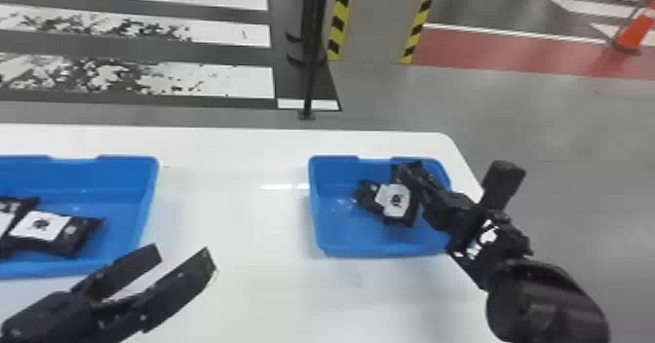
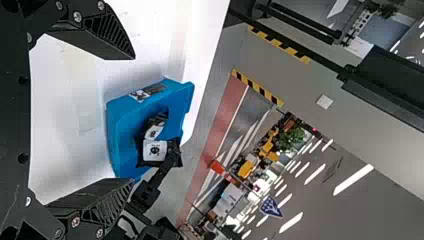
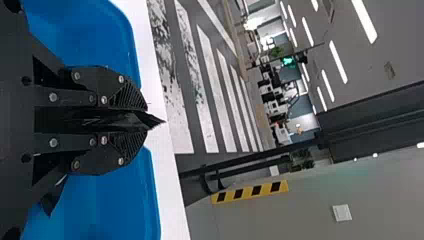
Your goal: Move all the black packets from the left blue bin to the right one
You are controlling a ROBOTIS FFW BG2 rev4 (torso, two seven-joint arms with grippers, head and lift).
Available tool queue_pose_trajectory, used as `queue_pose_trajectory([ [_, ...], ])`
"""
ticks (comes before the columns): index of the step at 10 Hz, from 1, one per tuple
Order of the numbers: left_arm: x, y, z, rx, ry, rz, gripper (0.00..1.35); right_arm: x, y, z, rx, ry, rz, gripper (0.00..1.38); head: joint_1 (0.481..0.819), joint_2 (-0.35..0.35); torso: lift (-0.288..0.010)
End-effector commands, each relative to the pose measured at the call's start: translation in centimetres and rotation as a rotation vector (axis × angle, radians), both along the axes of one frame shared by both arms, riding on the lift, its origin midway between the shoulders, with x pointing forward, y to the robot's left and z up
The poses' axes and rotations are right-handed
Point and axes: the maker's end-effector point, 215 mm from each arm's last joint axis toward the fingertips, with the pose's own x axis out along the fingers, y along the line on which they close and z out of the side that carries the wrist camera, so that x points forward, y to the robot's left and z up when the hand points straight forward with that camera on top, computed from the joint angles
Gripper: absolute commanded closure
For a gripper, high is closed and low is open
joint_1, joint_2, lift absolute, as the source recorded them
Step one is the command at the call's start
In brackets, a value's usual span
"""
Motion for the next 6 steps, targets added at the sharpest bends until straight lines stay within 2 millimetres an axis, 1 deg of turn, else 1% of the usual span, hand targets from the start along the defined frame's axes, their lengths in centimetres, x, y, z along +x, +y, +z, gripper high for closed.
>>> queue_pose_trajectory([
  [1,0.0,0.9,0.1,0.007,-0.004,0.022,0.18,0.1,-2.0,-0.4,-0.038,0.011,-0.038,0.53,0.695,-0.220,-0.140],
  [2,0.3,1.5,0.2,0.016,-0.013,0.036,0.18,-0.2,-2.1,-0.2,-0.048,0.008,-0.040,0.32,0.695,-0.236,-0.140],
  [3,0.7,2.2,0.2,0.038,-0.023,0.052,0.18,-1.0,-1.8,1.2,-0.089,-0.023,-0.038,0.19,0.695,-0.238,-0.140],
  [4,0.8,2.7,0.0,0.052,-0.022,0.062,0.18,-2.7,-1.2,2.7,-0.140,-0.055,-0.046,0.13,0.695,-0.235,-0.140],
  [5,1.1,3.6,-0.2,0.079,-0.025,0.081,0.18,-5.1,-0.2,4.0,-0.155,-0.091,-0.059,0.13,0.695,-0.227,-0.140],
  [6,1.9,5.6,-0.5,0.139,-0.035,0.123,0.18,-7.4,0.6,5.5,-0.174,-0.130,-0.076,0.13,0.695,-0.216,-0.140],
])
